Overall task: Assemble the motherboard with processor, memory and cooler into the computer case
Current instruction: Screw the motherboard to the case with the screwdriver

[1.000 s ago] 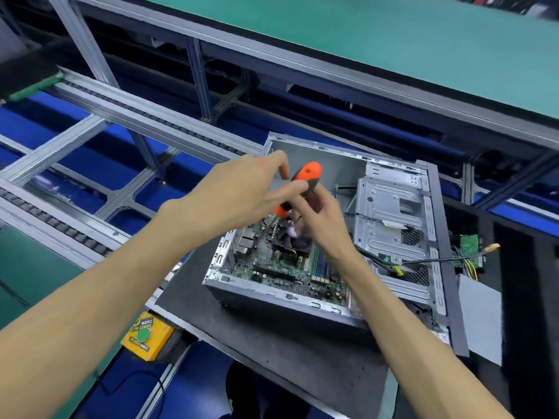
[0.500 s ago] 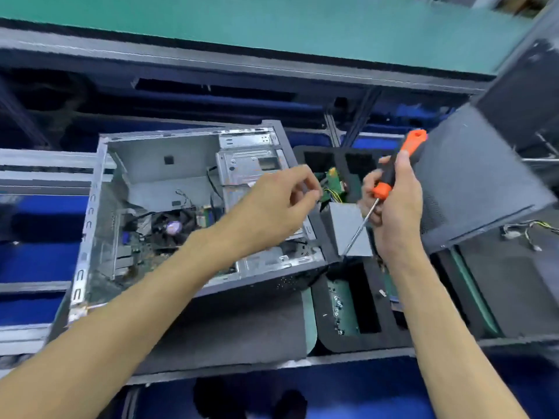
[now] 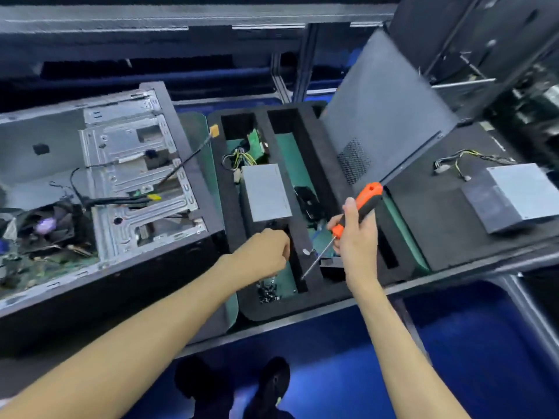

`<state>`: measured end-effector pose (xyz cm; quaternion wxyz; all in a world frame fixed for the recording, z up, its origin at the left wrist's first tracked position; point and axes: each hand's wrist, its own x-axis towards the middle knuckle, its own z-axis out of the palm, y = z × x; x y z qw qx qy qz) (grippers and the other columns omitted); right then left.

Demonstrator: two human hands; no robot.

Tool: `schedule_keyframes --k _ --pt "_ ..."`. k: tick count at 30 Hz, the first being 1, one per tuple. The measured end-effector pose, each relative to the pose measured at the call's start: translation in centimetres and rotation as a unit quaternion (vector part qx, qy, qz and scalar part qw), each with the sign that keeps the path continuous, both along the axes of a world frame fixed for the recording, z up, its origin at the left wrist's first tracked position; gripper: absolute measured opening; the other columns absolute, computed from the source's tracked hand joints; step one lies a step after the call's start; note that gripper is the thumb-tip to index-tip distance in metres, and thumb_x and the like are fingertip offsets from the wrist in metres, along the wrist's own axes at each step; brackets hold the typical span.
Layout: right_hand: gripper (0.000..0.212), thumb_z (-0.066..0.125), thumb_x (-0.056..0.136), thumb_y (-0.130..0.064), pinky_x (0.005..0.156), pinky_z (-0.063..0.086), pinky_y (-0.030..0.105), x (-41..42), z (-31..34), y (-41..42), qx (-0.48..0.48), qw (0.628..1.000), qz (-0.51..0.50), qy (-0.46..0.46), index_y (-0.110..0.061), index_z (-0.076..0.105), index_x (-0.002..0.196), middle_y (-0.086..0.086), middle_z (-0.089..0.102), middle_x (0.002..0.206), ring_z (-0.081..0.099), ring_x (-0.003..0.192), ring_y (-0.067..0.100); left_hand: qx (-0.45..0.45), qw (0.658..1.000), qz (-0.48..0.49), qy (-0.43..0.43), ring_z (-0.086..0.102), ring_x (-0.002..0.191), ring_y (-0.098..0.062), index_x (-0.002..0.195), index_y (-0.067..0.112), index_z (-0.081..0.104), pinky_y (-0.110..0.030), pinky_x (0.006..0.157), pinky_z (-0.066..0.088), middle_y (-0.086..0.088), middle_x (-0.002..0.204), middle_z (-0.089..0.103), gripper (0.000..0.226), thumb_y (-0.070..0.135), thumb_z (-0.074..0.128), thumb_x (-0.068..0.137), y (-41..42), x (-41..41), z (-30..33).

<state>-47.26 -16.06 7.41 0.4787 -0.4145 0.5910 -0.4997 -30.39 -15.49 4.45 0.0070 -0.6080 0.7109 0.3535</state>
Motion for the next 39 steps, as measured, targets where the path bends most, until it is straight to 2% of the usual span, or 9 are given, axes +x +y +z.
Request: schedule_keyframes --k 4,8,14,23,27,31,33,35,39 --pt "0.019 0.050 0.104 -0.043 0.059 0.040 0.028 -1.0 -2.2 0.3 0.019 0.999 0.026 0.000 -0.025 0.053 0.109 0.001 0.063 0.074 0.052 0.058 0.010 -0.032 0.985 -0.057 -0.160 0.066 0.087 -0.032 0.096 0.009 0.064 -0.036 0.073 0.052 -0.009 0.097 0.066 0.009 0.012 0.060 0.088 -0.3 -1.5 -3.8" --pt "0.032 0.051 0.104 -0.043 0.050 0.040 0.023 -1.4 -3.3 0.0 0.031 0.998 0.044 -0.031 -0.016 0.051 0.121 -0.005 0.062 0.069 0.050 0.054 0.008 -0.028 0.968 -0.077 -0.237 0.067 0.089 -0.031 0.091 0.014 0.055 -0.033 0.065 0.038 -0.009 0.101 0.067 0.003 0.012 0.058 0.091 -0.6 -2.9 -6.6" --pt "0.023 0.051 0.102 -0.046 0.047 0.038 0.017 -2.3 -4.0 -0.8 0.029 0.997 0.066 -0.039 -0.023 0.052 0.105 -0.003 0.063 0.071 0.049 0.053 0.007 -0.008 0.964 -0.060 -0.260 0.064 0.106 -0.033 0.112 0.008 0.059 -0.034 0.079 0.040 -0.013 0.116 0.065 0.020 0.010 0.054 0.093 -0.6 -3.6 -9.8" --pt "0.032 0.050 0.103 -0.045 0.058 0.039 0.025 -3.2 -4.2 -1.4 0.044 0.997 0.063 -0.025 -0.019 0.053 0.122 0.001 0.065 0.076 0.052 0.059 0.005 -0.002 0.967 -0.042 -0.253 0.064 0.102 -0.037 0.108 0.005 0.061 -0.037 0.075 0.046 -0.016 0.111 0.066 0.020 0.003 0.051 0.091 -0.2 -3.9 -11.2" --pt "0.034 0.050 0.103 -0.043 0.048 0.039 0.020 -3.0 -4.0 -1.4 0.051 0.996 0.059 -0.048 -0.017 0.052 0.124 0.003 0.064 0.074 0.049 0.053 0.007 0.005 0.986 0.029 -0.164 0.064 0.093 -0.039 0.094 0.004 0.058 -0.036 0.071 0.047 -0.017 0.101 0.065 0.013 0.013 0.059 0.084 -0.4 -3.6 -10.1" --pt "0.030 0.049 0.103 -0.045 0.037 0.034 0.023 -2.5 -3.2 -1.9 0.099 0.986 0.018 -0.130 -0.017 0.053 0.110 0.003 0.066 0.071 0.044 0.045 0.012 0.020 0.978 0.201 0.041 0.061 0.068 -0.022 0.079 0.006 0.063 -0.024 0.056 0.050 -0.008 0.077 0.068 0.004 0.006 0.063 0.075 -1.1 -3.3 -7.2" --pt "0.032 0.049 0.102 -0.047 0.036 0.033 0.023 -1.9 -2.5 -2.3 0.115 0.978 -0.004 -0.176 -0.016 0.052 0.101 0.005 0.066 0.070 0.044 0.043 0.013 0.022 0.960 0.241 0.144 0.067 0.068 -0.020 0.085 0.013 0.069 -0.017 0.058 0.052 -0.002 0.075 0.071 0.011 0.006 0.064 0.079 -1.3 -2.9 -4.8" --pt "0.034 0.050 0.103 -0.048 0.035 0.032 0.023 -1.0 -1.5 -2.8 0.119 0.966 -0.016 -0.230 -0.014 0.051 0.098 0.005 0.064 0.068 0.043 0.042 0.015 0.037 0.934 0.248 0.255 0.073 0.072 -0.022 0.096 0.012 0.074 -0.025 0.071 0.060 -0.005 0.076 0.075 0.016 0.006 0.065 0.084 -1.2 -2.0 -2.3" --pt "0.037 0.050 0.103 -0.047 0.036 0.036 0.023 1.5 1.1 -3.5 0.101 0.952 -0.009 -0.290 -0.012 0.051 0.091 0.002 0.058 0.062 0.045 0.043 0.015 0.070 0.838 0.304 0.447 0.074 0.077 -0.026 0.098 0.000 0.075 -0.029 0.073 0.060 -0.016 0.084 0.075 0.011 0.004 0.069 0.091 -0.6 0.4 2.7"
